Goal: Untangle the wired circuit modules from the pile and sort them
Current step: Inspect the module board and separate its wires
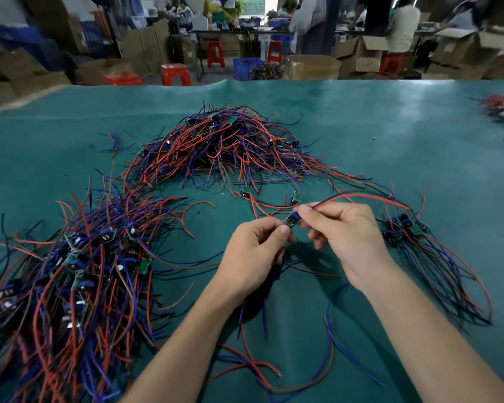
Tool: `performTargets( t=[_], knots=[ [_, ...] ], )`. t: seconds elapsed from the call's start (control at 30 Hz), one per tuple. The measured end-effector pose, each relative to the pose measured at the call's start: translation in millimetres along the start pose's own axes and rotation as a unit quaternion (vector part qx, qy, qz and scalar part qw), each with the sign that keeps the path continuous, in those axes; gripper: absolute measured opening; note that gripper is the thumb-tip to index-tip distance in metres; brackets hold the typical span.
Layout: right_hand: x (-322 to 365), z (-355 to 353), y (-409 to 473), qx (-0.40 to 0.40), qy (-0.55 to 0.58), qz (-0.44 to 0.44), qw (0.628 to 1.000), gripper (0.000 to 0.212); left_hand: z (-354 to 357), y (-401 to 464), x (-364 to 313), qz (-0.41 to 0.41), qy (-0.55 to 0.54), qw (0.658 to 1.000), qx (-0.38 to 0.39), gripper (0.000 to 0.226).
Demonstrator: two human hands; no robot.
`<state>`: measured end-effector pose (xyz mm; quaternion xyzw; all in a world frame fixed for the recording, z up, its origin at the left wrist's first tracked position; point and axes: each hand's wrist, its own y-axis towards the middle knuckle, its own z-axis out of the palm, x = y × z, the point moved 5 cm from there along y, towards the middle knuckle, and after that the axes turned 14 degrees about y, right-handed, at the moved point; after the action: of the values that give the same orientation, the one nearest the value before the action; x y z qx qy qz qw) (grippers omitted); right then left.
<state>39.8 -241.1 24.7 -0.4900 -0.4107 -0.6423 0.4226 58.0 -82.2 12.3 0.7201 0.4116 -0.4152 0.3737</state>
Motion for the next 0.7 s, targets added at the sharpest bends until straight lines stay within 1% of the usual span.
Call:
performTargets(
  t=[0.03, 0.1, 0.13, 0.17, 0.23, 0.33, 0.37, 0.43, 0.5, 0.57, 0.6, 0.63, 0.67, 0.7],
  knots=[
    [2.2, -3.2, 1.8, -0.010, -0.054, -0.032, 0.998, 0.015, 0.1, -0.2, 0.3, -0.001, 0.007, 1.000, 0.001, 0.026],
    [10.1, -12.7, 4.9, -0.040, -0.156, -0.103, 0.982, 0.018, 0.2, -0.3, 0.0, 0.001, 0.026, 1.000, 0.004, 0.025],
    [15.0, -18.4, 6.3, -0.057, -0.193, -0.134, 0.970, 0.023, -0.1, -0.2, 0.1, 0.001, 0.032, 0.999, 0.006, 0.025],
    [19.8, -25.0, 7.6, -0.078, -0.206, -0.155, 0.963, 0.027, -0.6, -0.2, 0.6, -0.001, 0.036, 0.999, 0.008, 0.024],
    [27.1, -43.4, 11.9, -0.135, -0.185, -0.178, 0.957, 0.029, -1.0, 0.3, 1.6, 0.001, 0.045, 0.999, 0.012, 0.024],
    [34.0, -65.7, 12.6, -0.221, -0.160, -0.185, 0.944, 0.025, 0.9, 0.7, 2.6, 0.008, 0.055, 0.998, 0.018, 0.023],
    [34.2, -70.4, 12.2, -0.242, -0.126, -0.181, 0.945, 0.026, 1.4, 0.4, 2.8, 0.009, 0.055, 0.998, 0.019, 0.022],
    [36.4, -79.3, 9.8, -0.283, -0.017, -0.178, 0.942, 0.027, 1.2, 0.7, 3.8, 0.013, 0.064, 0.998, 0.016, 0.021],
    [40.7, -93.5, 5.3, -0.341, 0.094, -0.177, 0.918, 0.025, -0.5, 1.4, 4.7, 0.015, 0.071, 0.997, 0.006, 0.021],
    [44.7, -106.4, 1.6, -0.387, 0.191, -0.174, 0.885, 0.026, -2.5, 1.9, 4.8, 0.008, 0.046, 0.999, -0.009, 0.022],
    [45.9, -107.7, 1.3, -0.390, 0.206, -0.164, 0.882, 0.026, -3.3, 2.0, 4.7, 0.002, 0.028, 0.999, -0.017, 0.022],
    [45.7, -103.3, 2.5, -0.376, 0.198, -0.146, 0.893, 0.026, -3.9, 2.1, 4.1, -0.003, 0.014, 1.000, -0.025, 0.023],
    [43.6, -92.8, 4.1, -0.344, 0.175, -0.122, 0.915, 0.025, -4.3, 1.8, 3.6, -0.004, 0.003, 0.999, -0.031, 0.023],
    [38.6, -76.8, 5.5, -0.293, 0.143, -0.087, 0.941, 0.023, -4.6, 1.5, 3.4, -0.004, -0.006, 0.999, -0.039, 0.023]
  ],
)
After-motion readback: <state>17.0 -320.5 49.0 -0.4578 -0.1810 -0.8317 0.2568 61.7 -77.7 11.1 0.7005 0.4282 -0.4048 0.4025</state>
